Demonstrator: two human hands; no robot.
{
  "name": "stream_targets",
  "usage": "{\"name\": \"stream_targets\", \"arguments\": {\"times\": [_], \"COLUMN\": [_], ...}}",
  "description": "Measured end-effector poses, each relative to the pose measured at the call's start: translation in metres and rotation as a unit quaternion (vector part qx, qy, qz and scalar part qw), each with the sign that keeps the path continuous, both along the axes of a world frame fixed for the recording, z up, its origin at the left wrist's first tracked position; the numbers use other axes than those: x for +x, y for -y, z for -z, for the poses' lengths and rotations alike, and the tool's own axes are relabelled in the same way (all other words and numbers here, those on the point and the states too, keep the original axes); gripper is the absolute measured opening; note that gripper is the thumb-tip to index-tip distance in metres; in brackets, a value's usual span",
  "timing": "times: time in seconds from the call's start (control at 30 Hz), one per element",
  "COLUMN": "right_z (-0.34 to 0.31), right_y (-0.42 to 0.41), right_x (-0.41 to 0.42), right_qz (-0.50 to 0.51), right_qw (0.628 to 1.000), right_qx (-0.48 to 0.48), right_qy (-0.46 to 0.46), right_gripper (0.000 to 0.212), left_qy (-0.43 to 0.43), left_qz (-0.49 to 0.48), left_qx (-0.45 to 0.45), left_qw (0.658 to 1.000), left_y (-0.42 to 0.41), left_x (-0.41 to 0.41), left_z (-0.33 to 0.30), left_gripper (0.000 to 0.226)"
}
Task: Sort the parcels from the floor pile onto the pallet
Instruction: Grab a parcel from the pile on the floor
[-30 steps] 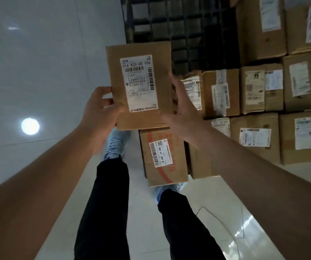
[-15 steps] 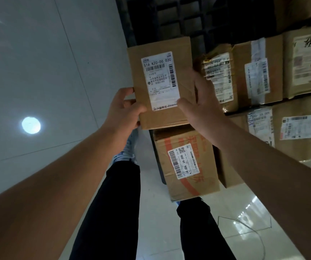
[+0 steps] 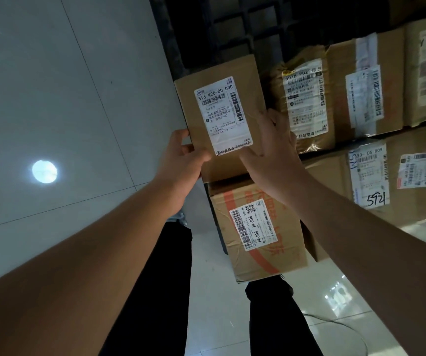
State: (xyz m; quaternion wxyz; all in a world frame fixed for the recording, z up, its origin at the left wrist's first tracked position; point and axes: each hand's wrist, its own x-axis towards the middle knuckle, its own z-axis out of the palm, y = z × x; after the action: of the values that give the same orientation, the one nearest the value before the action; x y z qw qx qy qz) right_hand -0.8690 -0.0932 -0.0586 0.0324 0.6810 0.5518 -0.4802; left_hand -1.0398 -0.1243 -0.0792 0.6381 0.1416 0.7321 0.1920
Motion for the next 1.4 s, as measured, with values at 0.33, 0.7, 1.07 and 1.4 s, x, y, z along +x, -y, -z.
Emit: {"name": "stream_targets", "arguments": {"times": [0.33,0.7,1.07,1.4], "right_z": [0.016,-0.008,-0.152,-0.423], "right_y": [0.009,-0.004,-0.019,0.009], "right_x": [-0.001,-0.008,0.031,0.093], "right_qz": [-0.101,-0.109,-0.128,-0.067], "right_qw": [0.994,0.993,0.988,0.965], "right_qx": [0.004,-0.03,0.089,0.251], "right_qy": [0.047,0.024,-0.018,-0.017], "right_gripper": [0.062,0.076,0.051,0.056], "left_qy": [-0.043,-0.226,-0.343,-0.409], "left_qz": [0.046,0.251,0.472,0.542], "left_qx": [-0.001,0.113,0.167,0.3], "left_qw": [0.998,0.934,0.795,0.67], "left_y": [-0.002,-0.017,-0.039,-0.054], "left_x": [0.0,0.004,0.018,0.043], "left_z": [0.024,-0.005,-0.161,-0.425], "left_gripper": [0.04,0.073,0.064,0.064]}}
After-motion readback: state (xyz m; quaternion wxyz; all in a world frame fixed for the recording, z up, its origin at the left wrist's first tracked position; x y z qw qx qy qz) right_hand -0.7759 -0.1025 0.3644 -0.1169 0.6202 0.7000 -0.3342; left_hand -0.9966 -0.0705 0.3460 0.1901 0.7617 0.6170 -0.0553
